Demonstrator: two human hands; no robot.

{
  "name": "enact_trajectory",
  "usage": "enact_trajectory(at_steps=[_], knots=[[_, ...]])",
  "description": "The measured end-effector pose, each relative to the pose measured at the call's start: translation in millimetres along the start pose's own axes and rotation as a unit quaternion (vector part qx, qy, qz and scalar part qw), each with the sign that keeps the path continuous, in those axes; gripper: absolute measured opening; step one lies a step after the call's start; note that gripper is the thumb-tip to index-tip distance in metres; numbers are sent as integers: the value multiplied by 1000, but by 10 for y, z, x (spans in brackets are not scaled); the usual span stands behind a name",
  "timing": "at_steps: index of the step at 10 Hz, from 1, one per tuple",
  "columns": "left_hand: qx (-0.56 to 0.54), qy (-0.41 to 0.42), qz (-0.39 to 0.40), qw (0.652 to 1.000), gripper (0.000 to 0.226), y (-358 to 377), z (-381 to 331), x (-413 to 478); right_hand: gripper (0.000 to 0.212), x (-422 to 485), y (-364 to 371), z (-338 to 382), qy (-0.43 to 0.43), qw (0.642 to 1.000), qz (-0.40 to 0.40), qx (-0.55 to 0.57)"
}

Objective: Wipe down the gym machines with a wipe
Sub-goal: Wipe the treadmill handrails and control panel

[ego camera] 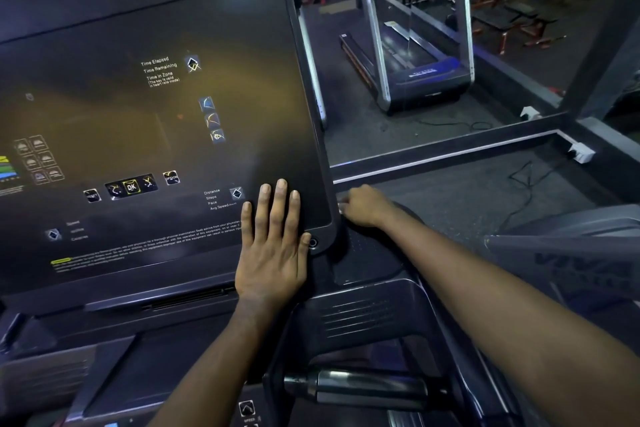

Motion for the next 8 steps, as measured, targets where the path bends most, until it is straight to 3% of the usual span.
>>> enact_trajectory(at_steps=[1, 2, 5, 6, 7, 8], knots=[[-1, 0, 0, 1000, 65, 1, 1, -8, 31, 49, 91, 233, -46, 997, 54, 0], [-5, 2, 3, 1000, 64, -8, -3, -7, 36, 49, 13, 49, -25, 999, 47, 4], [-3, -4, 18, 1000, 65, -14, -3, -9, 31, -617, -113, -950, 130, 986, -64, 84], [-4, -5, 22, 1000, 66, -6, -3, -10, 41, -1075, 51, -1010, 184, 976, -89, 79], [-5, -5, 24, 1000, 67, 0, -4, -8, 57, -1346, 183, -903, 185, 977, -97, 44], [-3, -4, 25, 1000, 67, 3, -3, -4, 61, -1091, 199, -816, 106, 989, -108, 2]])
Point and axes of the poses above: each hand's wrist, its own x-axis towards the middle knuckle, its own y-axis out of the palm, z = x × y, the point moved 8 cm from there along x, towards the middle knuckle, and after that the axes turned 3 degrees about y, right-handed, at the moved point
